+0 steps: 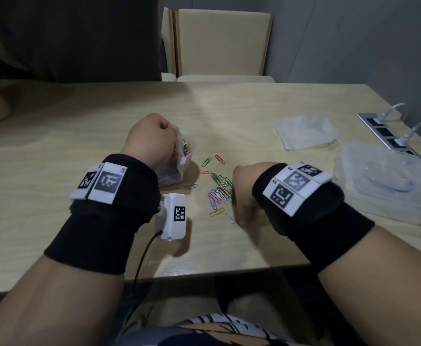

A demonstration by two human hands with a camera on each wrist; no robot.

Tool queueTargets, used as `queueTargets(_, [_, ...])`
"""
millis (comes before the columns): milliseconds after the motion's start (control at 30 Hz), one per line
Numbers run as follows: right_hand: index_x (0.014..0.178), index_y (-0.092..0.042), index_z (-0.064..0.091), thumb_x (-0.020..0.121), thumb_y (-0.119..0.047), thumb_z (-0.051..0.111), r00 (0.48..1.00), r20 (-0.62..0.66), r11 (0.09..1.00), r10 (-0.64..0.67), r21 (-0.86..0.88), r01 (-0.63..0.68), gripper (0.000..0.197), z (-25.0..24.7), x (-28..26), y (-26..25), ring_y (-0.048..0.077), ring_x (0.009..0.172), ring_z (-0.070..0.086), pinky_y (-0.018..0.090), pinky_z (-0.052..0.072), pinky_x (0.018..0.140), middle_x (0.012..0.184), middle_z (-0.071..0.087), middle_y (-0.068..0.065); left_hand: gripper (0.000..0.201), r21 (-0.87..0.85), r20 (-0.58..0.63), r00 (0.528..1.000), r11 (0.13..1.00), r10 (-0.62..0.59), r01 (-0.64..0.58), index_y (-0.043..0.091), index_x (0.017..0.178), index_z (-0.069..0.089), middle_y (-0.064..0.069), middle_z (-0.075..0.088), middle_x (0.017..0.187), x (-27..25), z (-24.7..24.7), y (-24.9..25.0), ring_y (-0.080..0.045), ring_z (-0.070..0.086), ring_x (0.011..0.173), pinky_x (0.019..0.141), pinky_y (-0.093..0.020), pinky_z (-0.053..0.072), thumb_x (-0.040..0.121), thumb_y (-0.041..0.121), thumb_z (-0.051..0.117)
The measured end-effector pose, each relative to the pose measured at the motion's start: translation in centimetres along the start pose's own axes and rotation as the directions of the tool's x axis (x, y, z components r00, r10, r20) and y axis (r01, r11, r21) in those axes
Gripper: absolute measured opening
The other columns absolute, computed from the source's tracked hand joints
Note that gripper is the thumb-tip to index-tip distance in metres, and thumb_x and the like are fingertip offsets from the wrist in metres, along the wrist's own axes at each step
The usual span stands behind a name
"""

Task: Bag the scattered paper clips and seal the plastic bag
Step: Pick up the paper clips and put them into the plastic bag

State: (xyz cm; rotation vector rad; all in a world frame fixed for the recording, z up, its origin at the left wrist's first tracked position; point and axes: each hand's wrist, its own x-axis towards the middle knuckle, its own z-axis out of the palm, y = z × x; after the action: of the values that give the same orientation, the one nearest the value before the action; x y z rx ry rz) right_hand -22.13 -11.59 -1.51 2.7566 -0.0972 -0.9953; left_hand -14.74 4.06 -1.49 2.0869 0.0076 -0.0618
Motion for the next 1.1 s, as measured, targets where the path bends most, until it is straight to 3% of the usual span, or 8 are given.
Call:
queueTargets(200, [0.076, -0.012, 0.064, 0.076, -0.018, 0.072, 0.994, -0.107, 0.986, -0.02, 0.161, 0.037, 0.011, 0.1, 2.2, -0.7, 0.025, 0.068, 0.057, 0.023, 0.041, 0.049, 0.072, 0.058, 0.006, 0.018, 0.005, -0.005, 1.0, 1.0, 0.01, -0.01, 0.021, 0.077, 0.057, -0.011, 0.067, 0.094, 0.2, 0.0, -0.2, -0.038, 0.066, 0.094, 0.075, -0.044, 0.058, 0.094, 0.025, 0.051])
queueTargets(333, [0.093, -0.009, 0.071, 0.082, -0.022, 0.067, 0.978, -0.208, 0.978, -0.017, 0.198, 0.059, 0.017, -0.4, 2.8, -0.7, 0.025, 0.084, 0.067, 0.025, 0.048, 0.062, 0.087, 0.069, 0.006, 0.019, 0.01, -0.013, 1.0, 1.0, 0.018, -0.018, 0.022, 0.076, 0.057, -0.011, 0.067, 0.093, 0.5, 0.0, -0.4, -0.035, 0.065, 0.089, 0.075, -0.042, 0.057, 0.094, 0.025, 0.052])
queueTargets(533, [0.076, -0.016, 0.068, 0.078, -0.038, 0.07, 0.994, -0.089, 0.998, -0.07, -0.013, 0.069, 0.023, 0.1, 0.4, -0.5, 0.013, 0.048, 0.048, 0.013, 0.038, 0.039, 0.067, 0.059, -0.002, 0.02, 0.006, -0.017, 1.0, 1.0, 0.015, -0.015, 0.023, 0.074, 0.056, -0.006, 0.064, 0.086, 0.8, 0.0, -0.6, -0.034, 0.065, 0.09, 0.08, -0.043, 0.057, 0.094, 0.024, 0.051])
queueTargets(767, [0.052, -0.012, 0.057, 0.061, -0.031, 0.077, 0.994, -0.107, 0.999, 0.011, 0.054, -0.005, 0.03, 0.3, 1.8, -0.8, 0.022, 0.059, 0.065, 0.04, 0.058, 0.076, 0.052, 0.059, 0.0, 0.021, 0.004, 0.006, 1.0, 1.0, 0.001, -0.001, 0.023, 0.074, 0.055, 0.0, 0.06, 0.078, 0.5, -0.1, -0.5, -0.036, 0.066, 0.089, 0.083, -0.051, 0.058, 0.094, 0.02, 0.049])
queueTargets(833, [0.054, -0.013, 0.052, 0.058, -0.029, 0.078, 0.991, -0.133, 0.995, 0.022, 0.097, -0.009, 0.03, -0.4, 1.9, -1.3, 0.023, 0.062, 0.063, 0.037, 0.056, 0.078, 0.055, 0.055, 0.0, 0.021, -0.003, 0.014, 1.0, 1.0, -0.004, 0.004, 0.022, 0.074, 0.056, -0.001, 0.06, 0.078, 0.4, 0.0, -0.3, -0.039, 0.066, 0.089, 0.081, -0.052, 0.058, 0.094, 0.02, 0.049])
queueTargets(900, [0.059, -0.014, 0.045, 0.078, -0.023, 0.068, 0.98, -0.2, 0.985, 0.015, 0.173, 0.02, 0.031, -0.5, 2.4, -1.4, 0.022, 0.061, 0.054, 0.028, 0.049, 0.069, 0.061, 0.047, 0.002, 0.022, 0.002, 0.015, 1.0, 1.0, 0.008, -0.008, 0.023, 0.073, 0.056, 0.0, 0.06, 0.077, 0.3, 0.1, -0.2, -0.039, 0.066, 0.092, 0.083, -0.051, 0.057, 0.094, 0.02, 0.049])
queueTargets(1000, [0.072, -0.009, 0.061, 0.079, -0.021, 0.071, 0.979, -0.202, 0.975, 0.002, 0.218, 0.043, 0.016, -1.0, 1.2, -1.2, 0.02, 0.06, 0.057, 0.026, 0.046, 0.053, 0.067, 0.059, 0.005, 0.02, -0.002, 0.03, 0.999, 1.0, 0.013, -0.013, 0.022, 0.073, 0.056, -0.004, 0.062, 0.078, 0.2, 0.0, -0.2, -0.042, 0.066, 0.09, 0.084, -0.055, 0.056, 0.092, 0.021, 0.049])
queueTargets(1100, [0.093, -0.013, 0.07, 0.067, -0.039, 0.083, 0.998, -0.063, 0.983, -0.026, 0.18, 0.037, 0.039, -0.5, 0.0, -1.1, 0.019, 0.073, 0.07, 0.029, 0.057, 0.07, 0.088, 0.075, 0.003, 0.018, -0.021, 0.048, 0.999, 1.0, 0.007, -0.006, 0.02, 0.074, 0.056, -0.007, 0.063, 0.075, 0.1, 0.0, -0.5, -0.045, 0.067, 0.082, 0.08, -0.06, 0.056, 0.09, 0.023, 0.049])
